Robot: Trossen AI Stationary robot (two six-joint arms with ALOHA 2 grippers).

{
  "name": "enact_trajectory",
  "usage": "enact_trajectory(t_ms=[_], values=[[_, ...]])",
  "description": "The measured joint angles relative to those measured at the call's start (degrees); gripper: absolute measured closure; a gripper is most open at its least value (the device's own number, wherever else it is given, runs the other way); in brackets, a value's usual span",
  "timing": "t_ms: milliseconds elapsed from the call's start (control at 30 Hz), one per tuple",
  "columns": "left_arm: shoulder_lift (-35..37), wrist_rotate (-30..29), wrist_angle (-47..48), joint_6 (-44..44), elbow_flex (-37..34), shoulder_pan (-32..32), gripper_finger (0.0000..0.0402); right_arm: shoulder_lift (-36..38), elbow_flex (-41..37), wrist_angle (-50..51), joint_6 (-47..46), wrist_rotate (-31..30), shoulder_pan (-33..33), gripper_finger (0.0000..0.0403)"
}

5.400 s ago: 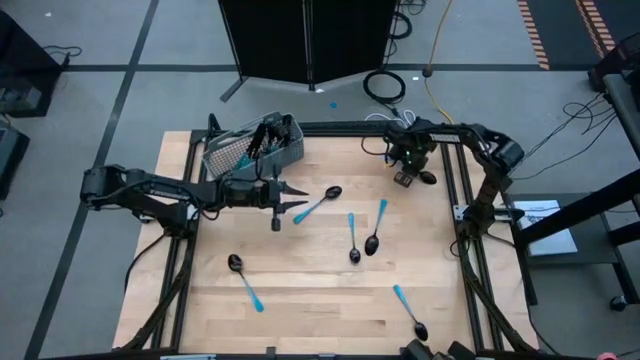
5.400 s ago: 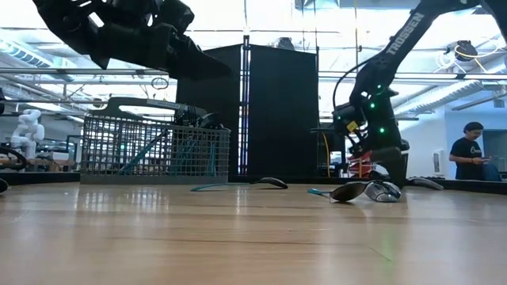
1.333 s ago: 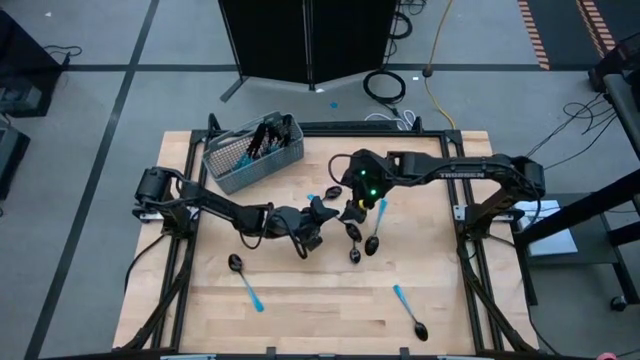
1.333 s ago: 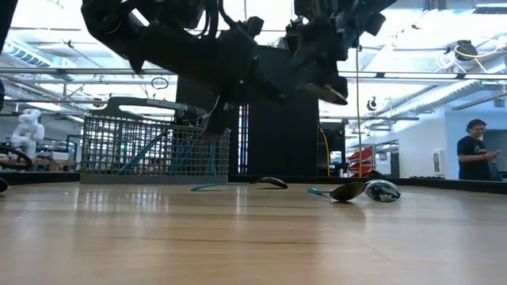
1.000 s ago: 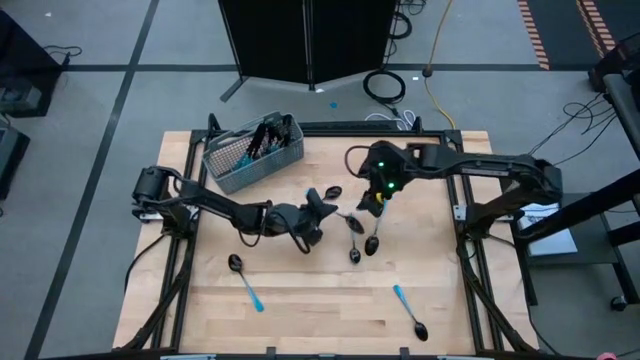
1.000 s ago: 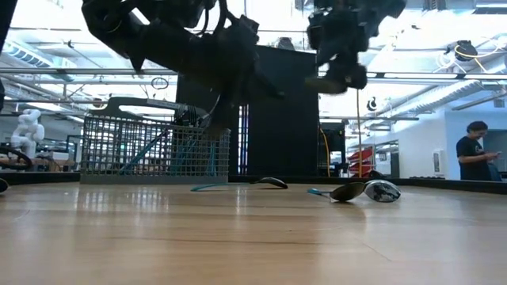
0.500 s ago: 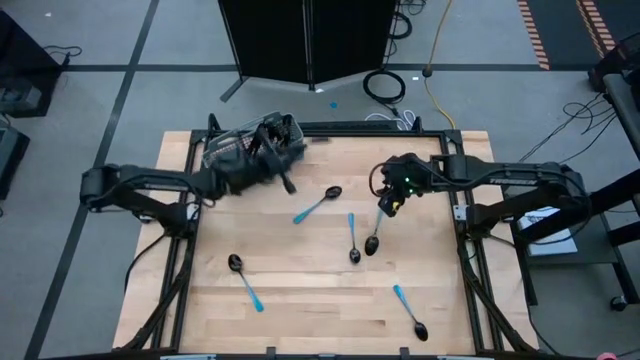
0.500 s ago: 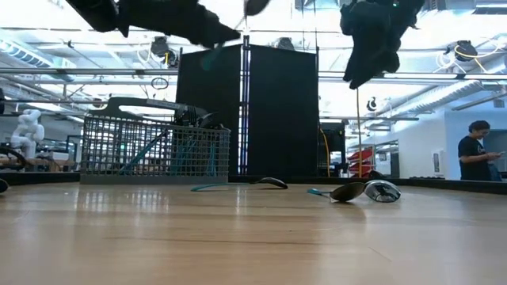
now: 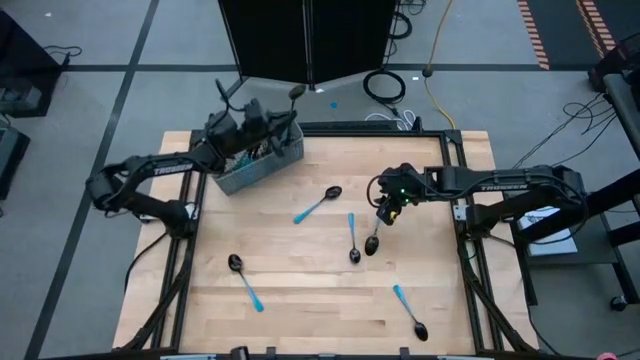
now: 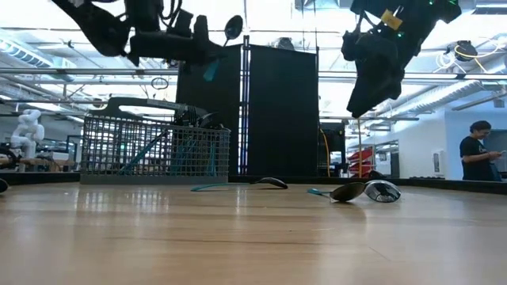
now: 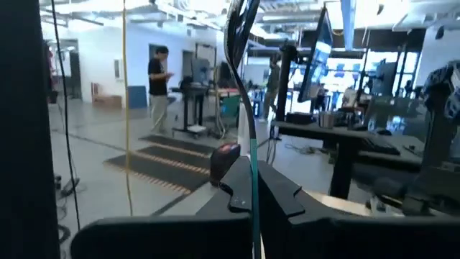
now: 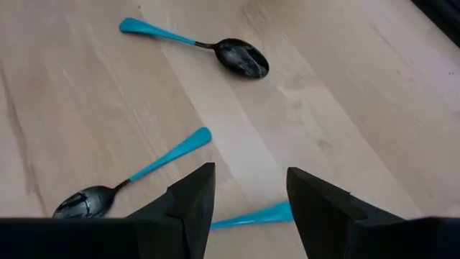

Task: Sort silverware
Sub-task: Put the blue spoon in the silverware rack

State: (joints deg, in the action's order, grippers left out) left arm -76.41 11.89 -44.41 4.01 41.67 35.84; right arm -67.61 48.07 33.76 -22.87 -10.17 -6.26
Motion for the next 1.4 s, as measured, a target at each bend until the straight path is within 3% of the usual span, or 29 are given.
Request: enact_trajectory(t_ms=[233,500,633,1400], values=[[-6.0,0.3,-13.7,-4.2,0.0,3.5,0.0402,0.0,0.0,-0.9,0.2,0.0,0.0,0.0236],[-15.9,0.1,-23.0,-4.3,0.0,9.3,0.0401,0.0,0.0,-2.4,0.2,0.0,0.0,0.0236],[-19.5,2.8,-26.9,-4.0,0.5,11.2,0.0401,0.0,0.0,-2.8,0.2,0.0,0.0,0.0236],[-24.8,2.9,-26.4,-1.4,1.6,9.2,0.0401,0.0,0.0,-3.5,1.7,0.0,0.0,0.0236]])
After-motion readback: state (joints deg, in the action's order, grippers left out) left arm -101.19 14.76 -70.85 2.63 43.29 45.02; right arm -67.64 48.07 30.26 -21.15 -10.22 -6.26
